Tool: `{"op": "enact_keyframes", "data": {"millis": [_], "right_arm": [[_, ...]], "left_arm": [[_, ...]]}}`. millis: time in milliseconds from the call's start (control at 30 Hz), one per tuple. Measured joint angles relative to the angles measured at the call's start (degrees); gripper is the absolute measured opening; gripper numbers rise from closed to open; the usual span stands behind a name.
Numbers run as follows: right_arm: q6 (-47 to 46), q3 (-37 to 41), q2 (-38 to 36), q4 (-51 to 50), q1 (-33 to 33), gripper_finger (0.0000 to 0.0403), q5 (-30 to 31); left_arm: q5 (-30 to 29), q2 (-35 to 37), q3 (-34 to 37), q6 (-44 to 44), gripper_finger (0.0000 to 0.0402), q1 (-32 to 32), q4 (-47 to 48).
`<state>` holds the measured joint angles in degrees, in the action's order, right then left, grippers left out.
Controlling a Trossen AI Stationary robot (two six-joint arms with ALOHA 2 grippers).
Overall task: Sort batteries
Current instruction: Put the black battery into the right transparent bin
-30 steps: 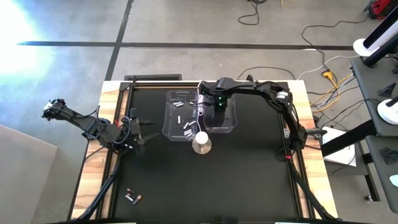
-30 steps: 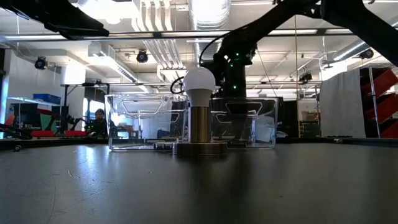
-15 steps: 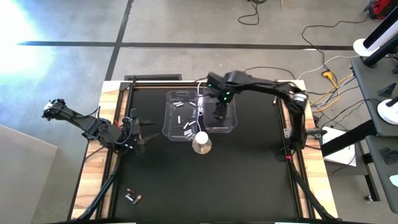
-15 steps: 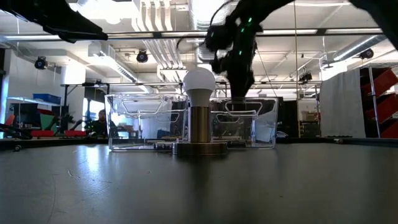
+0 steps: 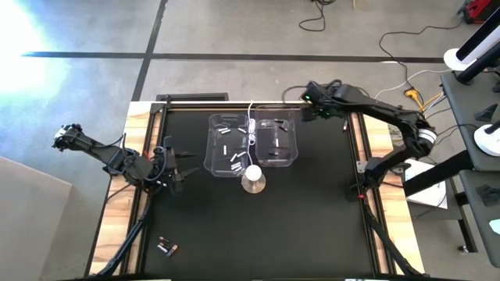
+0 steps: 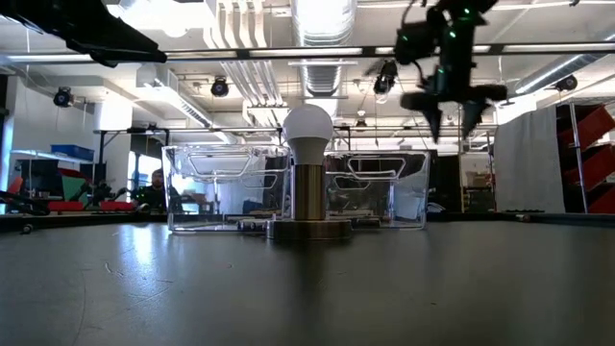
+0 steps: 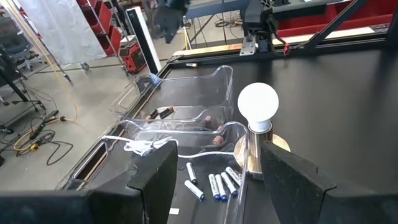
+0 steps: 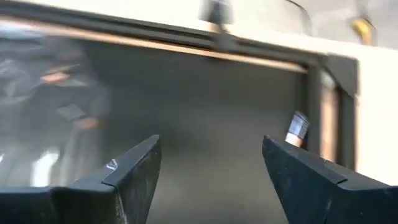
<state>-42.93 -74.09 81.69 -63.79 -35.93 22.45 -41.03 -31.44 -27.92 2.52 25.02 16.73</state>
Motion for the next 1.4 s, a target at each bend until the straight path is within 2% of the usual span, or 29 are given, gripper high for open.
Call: {"op": "enact_keyframes", "data": {"millis": [100, 200, 467, 767, 867, 1000, 1100, 1267, 1400], "right_arm": [[-7.1, 7.26, -2.36, 0.14, -2.67, 0.0273, 4.41], [-12.65, 13.98, -3.16, 1.79, -5.47, 0.0266, 5.87], [-21.9, 26.74, -1.97, 19.1, -11.34, 0.0243, 7.4], [-22.08, 32.01, -0.28, 25.46, -14.63, 0.024, 8.15], [-24.67, 34.34, 0.42, 28.97, -14.63, 0.0244, 9.3], [-28.02, 38.09, 1.05, 33.34, -14.63, 0.0249, 14.18], [-27.57, 41.4, 0.96, 41.0, -14.63, 0.0248, 16.49], [-27.99, 46.77, 1.48, 52.6, -15.26, 0.0234, 15.04], [-28.0, 47.19, 3.39, 53.64, -15.22, 0.0221, 14.34]], "left_arm": [[0.02, 0.0, 0.0, 0.0, 0.0207, 0.01, -0.02], [0.02, 0.0, -0.09, 0.0, 0.0207, 0.02, 0.18], [0.06, -0.09, -0.85, -0.02, 0.0207, 0.02, 0.09], [0.1, -0.09, -0.99, -0.26, 0.0207, 0.02, 0.44], [0.1, -0.09, -0.96, -0.48, 0.0207, 0.02, 0.59], [0.1, -0.09, -0.95, -0.48, 0.0207, 0.02, 0.59], [0.1, -0.09, -0.94, -0.48, 0.0207, 0.01, 0.65], [0.08, -0.09, -0.92, -0.49, 0.0207, -0.01, 0.74], [0.08, -0.09, -0.9, -0.49, 0.0207, -0.01, 0.83]]}}
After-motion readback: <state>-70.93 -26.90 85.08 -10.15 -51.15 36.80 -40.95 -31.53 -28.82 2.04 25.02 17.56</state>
